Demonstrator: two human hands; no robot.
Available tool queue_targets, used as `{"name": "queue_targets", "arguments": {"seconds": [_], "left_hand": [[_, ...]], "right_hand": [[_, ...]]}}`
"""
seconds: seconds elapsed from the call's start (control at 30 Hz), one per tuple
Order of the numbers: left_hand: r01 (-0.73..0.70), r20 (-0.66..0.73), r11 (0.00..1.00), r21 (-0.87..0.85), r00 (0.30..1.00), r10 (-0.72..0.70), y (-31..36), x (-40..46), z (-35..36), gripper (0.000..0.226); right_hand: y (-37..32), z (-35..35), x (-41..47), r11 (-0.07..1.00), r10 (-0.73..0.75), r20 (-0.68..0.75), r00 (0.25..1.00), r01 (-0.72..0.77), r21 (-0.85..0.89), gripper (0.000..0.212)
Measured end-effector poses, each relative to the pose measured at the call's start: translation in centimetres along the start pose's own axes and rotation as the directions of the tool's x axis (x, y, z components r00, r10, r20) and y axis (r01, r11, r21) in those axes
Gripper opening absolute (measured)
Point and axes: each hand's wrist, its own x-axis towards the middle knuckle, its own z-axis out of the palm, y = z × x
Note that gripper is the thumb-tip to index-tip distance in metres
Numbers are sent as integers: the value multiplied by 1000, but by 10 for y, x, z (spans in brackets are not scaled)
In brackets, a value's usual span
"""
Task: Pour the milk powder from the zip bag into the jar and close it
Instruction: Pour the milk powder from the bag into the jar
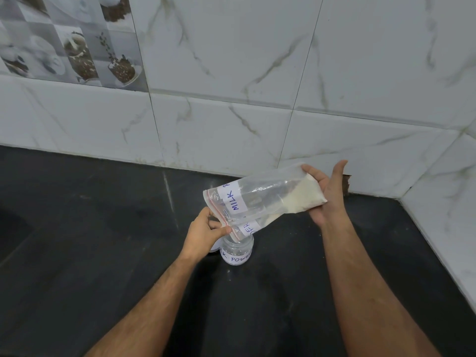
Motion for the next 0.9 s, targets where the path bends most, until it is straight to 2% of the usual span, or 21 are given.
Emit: {"name": "queue_targets", "arguments": {"seconds": [0.23,0.37,0.7,0.8,0.9], "left_hand": [[11,-31,1000,18,999,-10,-8,2,4,60],[-3,-60,1000,5,998,3,-13,1,6,61],[7,-111,1000,10,994,-6,-13,-3,12,51],[17,-123,1000,-3,992,-18,-13,-3,13,51],[12,-126,1000,-9,992,-13,-12,-3,14,51]], "right_hand": [[-4,7,1,998,-25,49,998,27,-51,97],[-7,11,1,995,-53,94,994,61,-84,94],[-13,25,-1,985,-42,178,983,71,-158,111],[-12,27,-3,991,-57,182,982,78,-111,109],[-3,25,-6,998,-62,135,989,59,31,95]]}}
